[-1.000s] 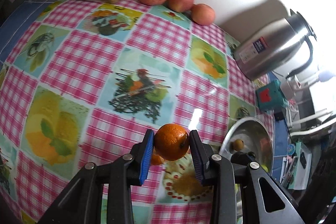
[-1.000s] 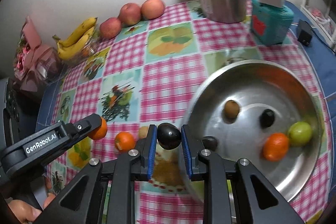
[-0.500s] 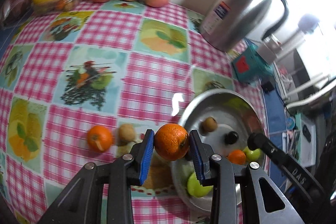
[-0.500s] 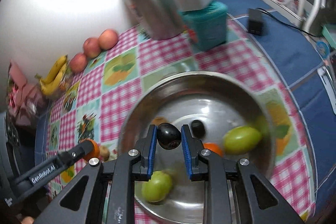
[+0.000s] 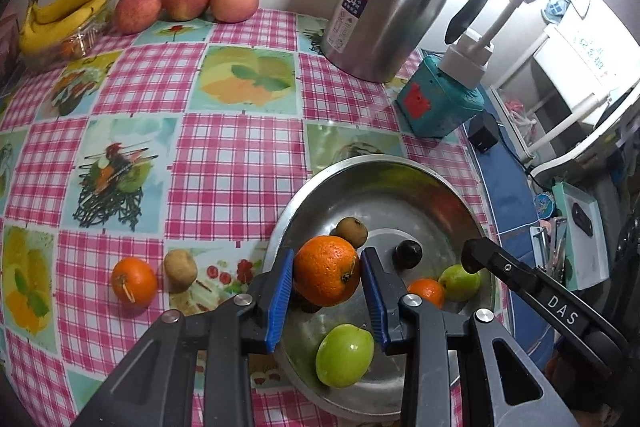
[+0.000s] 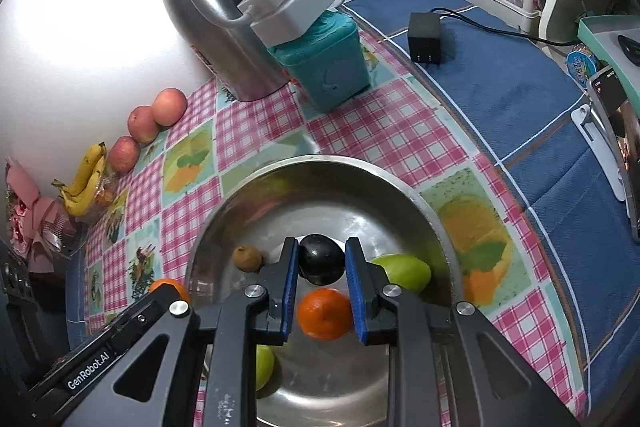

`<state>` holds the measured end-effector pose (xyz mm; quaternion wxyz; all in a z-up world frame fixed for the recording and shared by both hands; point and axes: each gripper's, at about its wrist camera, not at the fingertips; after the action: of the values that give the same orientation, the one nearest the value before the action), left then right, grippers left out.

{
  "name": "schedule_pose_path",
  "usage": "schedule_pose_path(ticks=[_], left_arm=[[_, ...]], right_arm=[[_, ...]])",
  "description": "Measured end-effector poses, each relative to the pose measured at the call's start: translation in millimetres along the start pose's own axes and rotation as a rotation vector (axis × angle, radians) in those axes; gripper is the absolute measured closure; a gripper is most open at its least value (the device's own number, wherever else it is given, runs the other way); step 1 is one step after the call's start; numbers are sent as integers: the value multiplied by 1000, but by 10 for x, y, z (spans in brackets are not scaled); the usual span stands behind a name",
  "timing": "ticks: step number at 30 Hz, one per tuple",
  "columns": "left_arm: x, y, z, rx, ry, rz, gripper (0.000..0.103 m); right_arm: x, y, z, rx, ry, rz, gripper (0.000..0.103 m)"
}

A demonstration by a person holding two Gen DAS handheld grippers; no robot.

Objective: Organize fruits
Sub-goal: 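Lift and carry the plum and orange over the steel bowl with both grippers, then open the right gripper releasing the plum while the left gripper releases the orange into the bowl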

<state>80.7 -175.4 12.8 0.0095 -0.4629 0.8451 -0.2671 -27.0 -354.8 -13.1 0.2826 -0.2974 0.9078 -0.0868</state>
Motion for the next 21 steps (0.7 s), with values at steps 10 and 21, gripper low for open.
schedule_pose_path(ticks=[10, 21], left_arm=[[-28, 11, 126, 24, -6, 13, 66], [-2, 7, 176, 17, -4, 28, 66]], right_arm=[[8, 31, 109, 17, 21, -14, 79], [29, 26, 144, 17, 31, 6, 78]])
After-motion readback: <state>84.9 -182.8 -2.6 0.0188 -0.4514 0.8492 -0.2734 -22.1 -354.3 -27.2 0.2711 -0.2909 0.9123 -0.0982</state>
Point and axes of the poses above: each gripper's, at about its wrist camera, not at the fingertips, and z roughly the way its jaws point, x to its right, y to its underside, and after that the axes turned 14 degrees about z, right-handed
